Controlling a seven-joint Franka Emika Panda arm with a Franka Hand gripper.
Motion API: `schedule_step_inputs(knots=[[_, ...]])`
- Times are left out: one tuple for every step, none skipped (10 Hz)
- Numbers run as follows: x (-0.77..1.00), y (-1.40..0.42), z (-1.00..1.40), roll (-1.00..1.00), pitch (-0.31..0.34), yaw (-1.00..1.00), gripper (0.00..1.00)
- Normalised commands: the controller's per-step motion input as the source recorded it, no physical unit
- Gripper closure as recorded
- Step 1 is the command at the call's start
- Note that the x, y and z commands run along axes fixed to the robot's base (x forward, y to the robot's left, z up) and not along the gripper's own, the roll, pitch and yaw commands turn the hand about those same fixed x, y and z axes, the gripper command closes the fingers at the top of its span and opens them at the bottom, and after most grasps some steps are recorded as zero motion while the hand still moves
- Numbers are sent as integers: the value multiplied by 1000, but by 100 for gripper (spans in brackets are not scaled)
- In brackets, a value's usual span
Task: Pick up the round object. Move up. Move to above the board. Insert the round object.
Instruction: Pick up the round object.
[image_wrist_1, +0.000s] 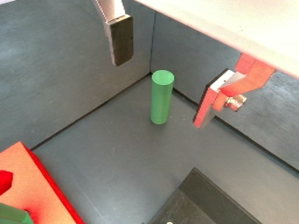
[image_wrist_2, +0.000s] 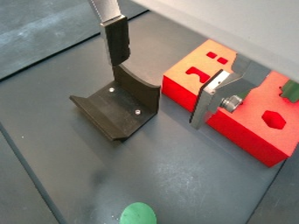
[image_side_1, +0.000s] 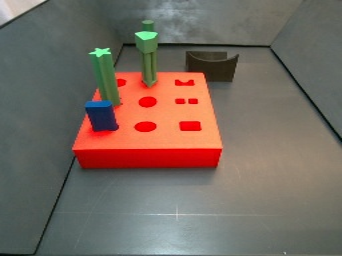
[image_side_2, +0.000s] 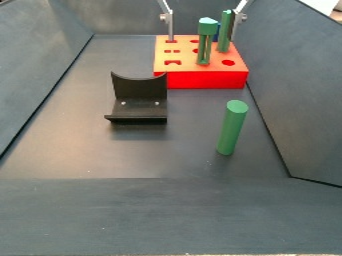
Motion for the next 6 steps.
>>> schedule_step_inputs(knots=[[83, 291, -349, -6, 0, -17, 0], [-523, 686, -774, 17, -194, 97, 0], [-811, 826, -777, 57, -211, 63, 0], [-966, 626, -126, 0, -83, 66, 0], [-629, 409, -74, -50, -143, 9, 0], [0, 289, -409, -80, -124, 0, 0]])
